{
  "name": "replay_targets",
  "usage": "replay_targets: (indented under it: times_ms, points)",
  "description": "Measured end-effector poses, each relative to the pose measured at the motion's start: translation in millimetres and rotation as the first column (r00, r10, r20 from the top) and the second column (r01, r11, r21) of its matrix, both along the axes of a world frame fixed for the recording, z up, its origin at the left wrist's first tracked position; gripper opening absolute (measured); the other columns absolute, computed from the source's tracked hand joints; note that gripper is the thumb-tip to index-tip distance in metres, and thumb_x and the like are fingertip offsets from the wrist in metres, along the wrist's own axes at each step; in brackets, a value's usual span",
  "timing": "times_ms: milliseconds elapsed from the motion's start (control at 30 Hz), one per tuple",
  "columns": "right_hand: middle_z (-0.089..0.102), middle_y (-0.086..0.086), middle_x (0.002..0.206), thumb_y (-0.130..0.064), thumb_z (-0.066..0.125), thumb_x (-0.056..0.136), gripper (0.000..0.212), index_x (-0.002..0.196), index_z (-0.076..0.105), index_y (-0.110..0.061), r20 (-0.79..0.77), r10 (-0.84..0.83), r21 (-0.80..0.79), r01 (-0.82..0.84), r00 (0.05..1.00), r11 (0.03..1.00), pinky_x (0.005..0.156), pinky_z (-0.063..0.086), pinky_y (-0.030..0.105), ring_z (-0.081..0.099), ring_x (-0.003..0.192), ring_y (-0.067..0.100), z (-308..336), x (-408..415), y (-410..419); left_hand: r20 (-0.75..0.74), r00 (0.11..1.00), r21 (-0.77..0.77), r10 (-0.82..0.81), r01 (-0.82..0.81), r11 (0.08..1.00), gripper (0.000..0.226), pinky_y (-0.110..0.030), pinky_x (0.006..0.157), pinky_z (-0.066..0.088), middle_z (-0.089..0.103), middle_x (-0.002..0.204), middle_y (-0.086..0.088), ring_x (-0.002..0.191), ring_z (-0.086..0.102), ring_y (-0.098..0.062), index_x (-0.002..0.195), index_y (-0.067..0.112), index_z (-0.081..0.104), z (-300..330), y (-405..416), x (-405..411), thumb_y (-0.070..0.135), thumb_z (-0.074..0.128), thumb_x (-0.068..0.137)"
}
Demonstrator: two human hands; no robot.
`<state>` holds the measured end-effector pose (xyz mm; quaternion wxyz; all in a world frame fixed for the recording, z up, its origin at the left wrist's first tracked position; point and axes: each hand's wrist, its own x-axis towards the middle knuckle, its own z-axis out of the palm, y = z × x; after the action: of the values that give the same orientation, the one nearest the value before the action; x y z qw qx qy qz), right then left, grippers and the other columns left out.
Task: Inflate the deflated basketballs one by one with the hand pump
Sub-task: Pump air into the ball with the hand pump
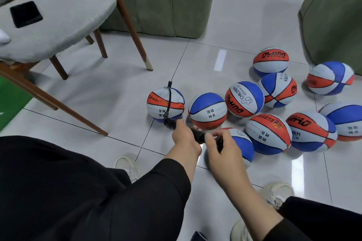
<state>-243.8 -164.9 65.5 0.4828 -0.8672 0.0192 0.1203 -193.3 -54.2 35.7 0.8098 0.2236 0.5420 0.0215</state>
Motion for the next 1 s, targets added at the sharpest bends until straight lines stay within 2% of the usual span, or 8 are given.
replay_targets:
  times_ms: [100,233,400,533,667,767,867,1000]
  points:
    - [0.065,-0.012,0.083,-0.050,0.054,0.097,0.018,0.093,0.055,-0.032,0.051,0.021,-0.060,-0.018,0.998,0.998,0.067,0.045,0.025,0.059,0.081,0.005,0,-4,0,-0.017,1.000,-0.002,-0.017,0.017,1.000,0.027,-0.024,0.053,0.047,0.052,0.061,-0.003,0.051,0.048,-0.019,0.091,0.011,0.056,1,1,2,0.036,0.058,0.100]
    - [0.066,-0.004,0.071,-0.050,0.047,0.098,0.025,0.091,0.056,-0.028,0.059,-0.033,-0.050,0.036,0.998,0.998,0.066,0.048,0.036,0.063,0.075,0.016,0,6,-6,0.057,0.997,-0.081,-0.045,0.050,0.995,0.034,-0.023,0.055,0.050,0.052,0.058,0.000,0.046,0.050,-0.017,0.079,0.015,0.054,7,12,5,0.043,0.063,0.096]
    - [0.067,-0.006,0.076,-0.046,0.047,0.100,0.026,0.093,0.058,-0.025,0.087,-0.060,-0.034,0.063,0.994,0.997,0.069,0.048,0.038,0.061,0.079,0.013,2,7,2,0.047,0.998,-0.045,-0.050,0.052,0.998,0.023,-0.023,0.051,0.049,0.051,0.056,0.001,0.043,0.049,-0.016,0.083,0.013,0.058,6,17,10,0.031,0.065,0.094]
    - [0.065,-0.003,0.080,-0.048,0.039,0.100,0.034,0.096,0.056,-0.019,0.070,-0.109,-0.050,0.112,0.992,0.992,0.072,0.048,0.042,0.059,0.082,0.022,-4,10,9,0.016,0.999,0.011,-0.052,0.051,0.999,0.024,-0.024,0.052,0.048,0.050,0.056,0.000,0.046,0.048,-0.018,0.076,0.011,0.053,3,-2,8,0.024,0.061,0.094]
    - [0.060,-0.007,0.079,-0.045,0.038,0.105,0.031,0.100,0.054,-0.019,0.011,-0.131,-0.053,0.131,0.991,0.990,0.071,0.040,0.039,0.057,0.082,0.024,-8,20,12,0.038,0.998,0.083,-0.057,0.054,0.995,0.011,-0.026,0.051,0.049,0.049,0.057,-0.003,0.044,0.048,-0.019,0.086,0.008,0.052,7,-11,15,0.015,0.059,0.092]
    - [0.062,-0.014,0.084,-0.052,0.041,0.103,0.032,0.103,0.055,-0.023,-0.054,-0.131,0.018,0.132,0.990,0.991,0.067,0.041,0.035,0.059,0.081,0.007,-12,24,15,0.021,0.994,0.230,-0.106,0.098,0.968,0.006,-0.026,0.049,0.052,0.054,0.064,-0.005,0.045,0.053,-0.018,0.095,0.007,0.053,8,-16,19,0.005,0.057,0.092]
    - [0.067,-0.011,0.086,-0.052,0.048,0.101,0.027,0.102,0.056,-0.026,-0.056,-0.128,0.073,0.132,0.990,0.989,0.066,0.044,0.026,0.062,0.083,0.001,-13,23,17,0.026,0.991,0.271,-0.130,0.118,0.955,0.008,-0.026,0.050,0.052,0.055,0.058,-0.001,0.045,0.055,-0.017,0.099,0.007,0.058,7,-15,19,0.008,0.061,0.092]
    - [0.062,-0.005,0.072,-0.042,0.049,0.103,0.031,0.085,0.056,-0.019,-0.060,-0.212,0.140,0.219,0.975,0.966,0.063,0.039,0.030,0.056,0.072,0.014,-15,28,12,0.075,0.993,0.258,-0.087,0.065,0.964,0.033,-0.025,0.053,0.053,0.061,0.072,-0.004,0.054,0.060,-0.018,0.117,0.003,0.063,5,3,23,0.022,0.069,0.091]
